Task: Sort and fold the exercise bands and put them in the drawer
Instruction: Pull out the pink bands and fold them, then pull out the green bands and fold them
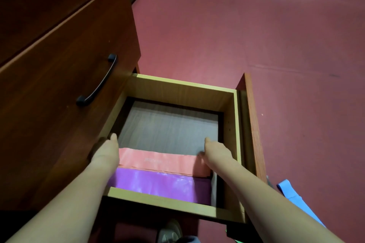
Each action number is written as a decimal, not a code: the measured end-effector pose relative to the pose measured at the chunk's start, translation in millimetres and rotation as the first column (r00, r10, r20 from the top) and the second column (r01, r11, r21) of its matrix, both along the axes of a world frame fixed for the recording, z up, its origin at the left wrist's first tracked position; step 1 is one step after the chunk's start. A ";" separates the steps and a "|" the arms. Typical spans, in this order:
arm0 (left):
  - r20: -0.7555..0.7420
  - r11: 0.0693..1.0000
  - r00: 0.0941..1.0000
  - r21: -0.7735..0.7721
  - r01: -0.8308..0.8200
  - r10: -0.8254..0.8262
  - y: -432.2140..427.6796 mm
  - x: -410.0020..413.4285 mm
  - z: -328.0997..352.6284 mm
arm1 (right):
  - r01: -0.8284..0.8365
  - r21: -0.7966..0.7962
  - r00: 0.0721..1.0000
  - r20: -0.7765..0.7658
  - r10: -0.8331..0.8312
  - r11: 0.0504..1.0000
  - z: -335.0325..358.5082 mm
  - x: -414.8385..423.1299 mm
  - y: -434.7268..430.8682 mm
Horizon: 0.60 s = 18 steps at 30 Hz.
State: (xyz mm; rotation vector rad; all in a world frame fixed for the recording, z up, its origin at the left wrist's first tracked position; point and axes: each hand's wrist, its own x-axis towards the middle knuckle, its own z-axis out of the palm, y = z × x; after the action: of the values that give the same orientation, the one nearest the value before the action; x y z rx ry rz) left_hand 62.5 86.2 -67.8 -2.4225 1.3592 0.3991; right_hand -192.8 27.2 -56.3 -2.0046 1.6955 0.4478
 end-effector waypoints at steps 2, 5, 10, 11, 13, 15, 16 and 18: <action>-0.006 0.995 0.998 -0.068 0.067 -0.068 -3.4 -30.5 28.7 | -0.067 -0.059 0.996 0.047 0.070 0.996 26.6 0.9 1.7; -0.340 0.887 0.930 -0.461 -0.034 -0.141 -17.7 -88.4 68.4 | -0.114 -0.247 0.963 0.210 0.169 0.962 72.9 -16.6 11.4; -0.809 0.674 0.289 -0.587 -0.448 -0.511 -5.2 -218.4 132.1 | 0.148 -0.430 0.830 0.543 0.125 0.891 128.4 -113.5 40.8; -0.825 0.684 0.198 -0.554 -0.475 -0.530 0.4 -244.0 138.7 | 0.221 -0.420 0.811 0.581 0.073 0.880 129.4 -136.5 44.9; -0.852 0.737 0.058 -0.482 -0.475 -0.520 9.4 -294.9 137.9 | 0.340 -0.363 0.802 0.594 -0.066 0.868 118.8 -183.4 52.3; -0.890 0.804 -0.008 -0.407 -0.433 -0.455 16.0 -333.8 120.4 | 0.394 -0.253 0.799 0.570 -0.193 0.883 96.9 -220.9 59.4; -0.908 0.834 -0.019 -0.375 -0.406 -0.418 18.6 -350.8 108.4 | 0.416 -0.187 0.793 0.553 -0.254 0.890 84.0 -237.1 64.1; -0.939 0.872 -0.030 -0.305 -0.383 -0.341 22.9 -380.1 83.6 | 0.453 -0.068 0.777 0.520 -0.356 0.889 52.5 -266.5 72.0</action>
State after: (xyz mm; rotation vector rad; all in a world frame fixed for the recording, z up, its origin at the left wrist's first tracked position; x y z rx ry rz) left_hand -317.6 109.1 15.8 -2.2914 2.0635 2.6688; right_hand -459.3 99.2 -3.8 -1.6003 1.7975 -0.3717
